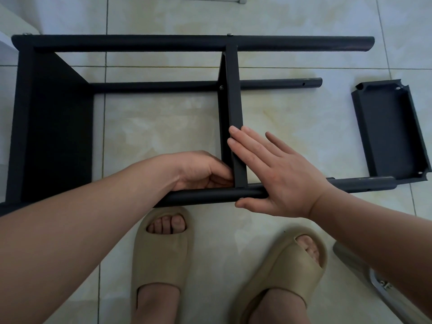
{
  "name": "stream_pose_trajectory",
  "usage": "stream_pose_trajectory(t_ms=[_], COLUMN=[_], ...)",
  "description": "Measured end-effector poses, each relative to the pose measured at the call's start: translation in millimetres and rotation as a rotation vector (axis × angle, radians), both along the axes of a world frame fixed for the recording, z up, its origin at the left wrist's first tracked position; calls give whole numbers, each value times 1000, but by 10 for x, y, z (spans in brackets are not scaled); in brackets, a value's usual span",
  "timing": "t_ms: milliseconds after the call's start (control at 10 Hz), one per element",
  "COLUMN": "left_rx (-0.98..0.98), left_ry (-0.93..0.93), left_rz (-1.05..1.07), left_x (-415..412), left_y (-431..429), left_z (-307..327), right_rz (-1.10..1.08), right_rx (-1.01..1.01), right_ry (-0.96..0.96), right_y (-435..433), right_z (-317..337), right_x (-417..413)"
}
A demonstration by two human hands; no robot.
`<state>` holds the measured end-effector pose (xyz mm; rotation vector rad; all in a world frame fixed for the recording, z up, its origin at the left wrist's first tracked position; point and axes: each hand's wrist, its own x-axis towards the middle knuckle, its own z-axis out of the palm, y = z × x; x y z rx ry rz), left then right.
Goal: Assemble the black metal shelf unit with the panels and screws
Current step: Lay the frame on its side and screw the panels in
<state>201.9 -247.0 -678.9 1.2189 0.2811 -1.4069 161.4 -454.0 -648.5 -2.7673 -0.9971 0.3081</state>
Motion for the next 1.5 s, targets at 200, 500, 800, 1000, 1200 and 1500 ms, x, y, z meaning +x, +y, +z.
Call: stream_pose_trajectory(t_ms=[200,500,800,1000,1200,1500], left_rx=[-18,-53,-4,-20,7,-23], left_ry=[-34,-12,-79,-87,-103,-124], left_rz=[-24,-34,-54,-72,-54,-79], left_x=[-6,13,12,29,16,18], left_y=[14,45,51,25,46,19], left_z=[-12,-39,-62,-49,-48,-58], right_rz=[1,0,1,6,2,1], right_rx=[1,-1,0,-7,-5,-2], right_ry=[9,9,15,15,15,17], right_y=[5,5,5,18,10,17], right_z=[4,-1,15,11,7,-1], right_x=[2,8,11,19,29,27])
